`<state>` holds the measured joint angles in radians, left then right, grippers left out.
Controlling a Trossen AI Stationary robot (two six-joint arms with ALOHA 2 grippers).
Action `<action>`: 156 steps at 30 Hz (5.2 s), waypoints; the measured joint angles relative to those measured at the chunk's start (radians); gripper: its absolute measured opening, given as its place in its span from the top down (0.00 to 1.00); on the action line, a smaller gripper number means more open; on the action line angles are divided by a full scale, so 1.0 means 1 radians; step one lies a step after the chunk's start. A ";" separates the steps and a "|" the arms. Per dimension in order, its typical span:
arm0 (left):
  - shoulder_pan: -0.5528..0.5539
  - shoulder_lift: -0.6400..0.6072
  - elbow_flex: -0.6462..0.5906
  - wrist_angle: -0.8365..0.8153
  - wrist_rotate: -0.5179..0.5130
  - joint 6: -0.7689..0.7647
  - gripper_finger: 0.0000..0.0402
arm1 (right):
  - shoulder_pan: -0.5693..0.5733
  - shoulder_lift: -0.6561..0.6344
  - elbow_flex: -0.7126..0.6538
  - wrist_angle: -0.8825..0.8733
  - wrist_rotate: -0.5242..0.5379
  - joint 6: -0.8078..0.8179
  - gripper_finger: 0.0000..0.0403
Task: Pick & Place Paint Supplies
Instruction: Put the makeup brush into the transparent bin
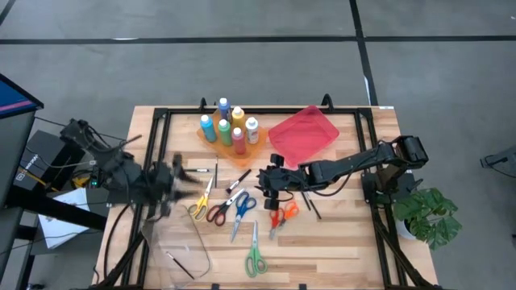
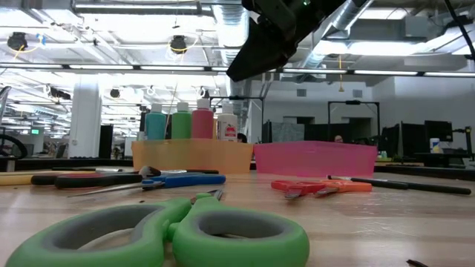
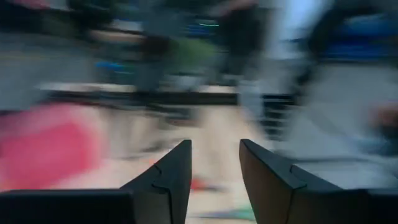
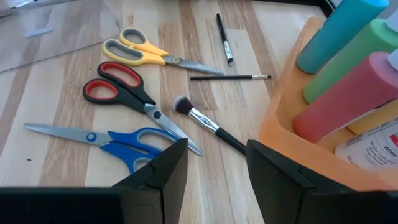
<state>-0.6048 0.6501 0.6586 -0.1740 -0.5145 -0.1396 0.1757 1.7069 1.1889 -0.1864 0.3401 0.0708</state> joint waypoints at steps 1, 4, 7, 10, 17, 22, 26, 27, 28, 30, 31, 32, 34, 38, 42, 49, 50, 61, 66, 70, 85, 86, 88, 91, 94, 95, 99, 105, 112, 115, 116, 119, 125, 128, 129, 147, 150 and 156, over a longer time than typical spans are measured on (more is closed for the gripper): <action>0.023 -0.013 0.000 -0.038 -0.054 0.014 0.68 | 0.000 0.000 0.000 -0.005 0.000 0.000 0.61; 0.125 -0.016 0.000 -0.174 -0.102 -0.002 0.68 | 0.001 0.000 0.000 -0.022 0.000 0.000 0.61; 0.243 0.025 -0.001 -0.295 -0.066 -0.082 0.67 | 0.001 0.000 0.000 -0.023 0.000 0.000 0.61; 0.371 0.091 -0.001 -0.379 0.036 -0.136 0.65 | -0.002 0.000 0.000 -0.018 0.000 0.000 0.61; 0.669 0.301 -0.001 -0.458 0.345 -0.121 0.61 | -0.008 0.000 0.000 -0.017 0.000 0.001 0.61; 0.832 0.442 -0.002 -0.457 0.430 -0.001 0.60 | -0.008 0.000 0.000 -0.016 0.000 0.001 0.61; 0.925 0.525 -0.002 -0.452 0.477 0.111 0.60 | -0.008 0.000 0.000 -0.019 0.000 0.001 0.61; 0.943 0.542 -0.002 -0.452 0.492 0.135 0.60 | -0.008 0.000 0.000 -0.019 0.000 0.001 0.61; 0.958 0.557 -0.002 -0.453 0.509 0.157 0.60 | -0.008 0.000 0.000 -0.019 0.000 0.001 0.61; 0.982 0.582 -0.002 -0.452 0.543 0.192 0.60 | -0.008 0.000 0.000 -0.020 0.000 0.001 0.61; 0.990 0.596 -0.002 -0.447 0.558 0.214 0.60 | -0.008 0.000 0.000 -0.021 0.000 0.001 0.61; 0.995 0.608 -0.002 -0.441 0.569 0.233 0.60 | -0.008 0.000 0.000 -0.021 0.000 0.001 0.61; 0.999 0.627 -0.002 -0.432 0.575 0.265 0.60 | -0.008 0.000 0.000 -0.022 0.000 0.001 0.61; 0.996 0.662 -0.002 -0.413 0.575 0.307 0.59 | -0.008 0.000 0.000 -0.023 0.000 0.001 0.61; 0.995 0.689 -0.002 -0.402 0.575 0.336 0.59 | -0.008 0.000 0.000 -0.024 0.000 0.001 0.61; 0.995 0.730 -0.002 -0.402 0.575 0.345 0.59 | -0.008 0.000 0.000 -0.024 0.000 0.001 0.61; 0.995 0.734 -0.002 -0.403 0.575 0.345 0.59 | -0.008 0.000 0.000 -0.024 0.000 0.001 0.61; 0.996 0.753 -0.002 -0.389 0.575 0.390 0.59 | -0.008 0.000 0.000 -0.042 -0.002 0.008 0.61; 0.999 0.753 -0.041 -0.349 0.575 0.397 0.59 | -0.008 0.000 0.000 -0.042 -0.003 0.009 0.61; 0.999 0.752 -0.074 -0.323 0.575 0.398 0.59 | -0.008 0.000 0.000 -0.042 -0.003 0.009 0.61; 0.999 0.749 -0.098 -0.261 0.575 0.424 0.71 | -0.008 0.000 0.000 -0.042 -0.002 0.009 0.61; 0.999 0.750 -0.097 -0.259 0.575 0.424 0.73 | -0.008 0.000 0.000 -0.042 -0.002 0.009 0.61; 0.999 0.750 -0.097 -0.257 0.575 0.424 0.78 | -0.008 0.000 0.000 -0.042 -0.002 0.009 0.61; 0.999 0.750 -0.097 -0.256 0.575 0.424 0.84 | -0.008 0.000 0.000 -0.042 -0.003 0.009 0.61; 0.999 0.750 -0.097 -0.258 0.576 0.424 0.89 | -0.008 0.000 0.000 -0.042 -0.002 0.009 0.61; 0.999 0.750 -0.097 -0.261 0.576 0.424 0.91 | -0.008 0.000 0.000 -0.042 -0.002 0.009 0.61; 0.999 0.750 -0.097 -0.265 0.577 0.422 0.98 | -0.008 0.000 0.000 -0.042 -0.002 0.009 0.61; 0.999 0.751 -0.098 -0.255 0.575 0.395 0.99 | -0.007 0.000 0.000 -0.042 -0.002 0.009 0.61; 0.988 0.670 -0.101 -0.248 0.565 0.368 1.00 | -0.007 0.000 0.000 -0.043 -0.002 0.009 0.61; 0.977 0.592 -0.101 -0.248 0.565 0.349 1.00 | -0.007 0.000 0.000 -0.044 -0.002 0.009 0.61; 0.975 0.562 -0.101 -0.246 0.566 0.339 1.00 | -0.007 0.000 0.000 -0.045 -0.002 0.009 0.61; 0.959 0.465 -0.101 -0.249 0.566 0.287 1.00 | -0.007 0.000 0.000 -0.045 -0.002 0.009 0.61; 0.882 0.276 -0.100 -0.226 0.568 0.255 1.00 | -0.007 0.000 0.000 -0.045 -0.002 0.009 0.61; 0.841 0.207 -0.100 -0.176 0.579 0.233 1.00 | -0.007 0.000 0.000 -0.045 -0.002 0.009 0.61; 0.827 0.190 -0.100 -0.157 0.591 0.231 1.00 | -0.007 0.000 0.000 -0.045 -0.002 0.009 0.61; 0.512 0.147 -0.098 0.197 0.880 0.132 1.00 | -0.007 0.000 0.000 -0.045 -0.002 0.009 0.61; 0.445 0.146 -0.098 0.199 0.888 0.080 1.00 | -0.007 0.000 0.000 -0.045 -0.002 0.009 0.61; 0.311 0.158 -0.098 0.187 0.888 -0.073 1.00 | -0.007 0.000 0.000 -0.045 -0.002 0.009 0.61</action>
<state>-0.2940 0.8081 0.5606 0.0131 0.3735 -0.2128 0.1688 1.7069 1.1889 -0.2317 0.3382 0.0795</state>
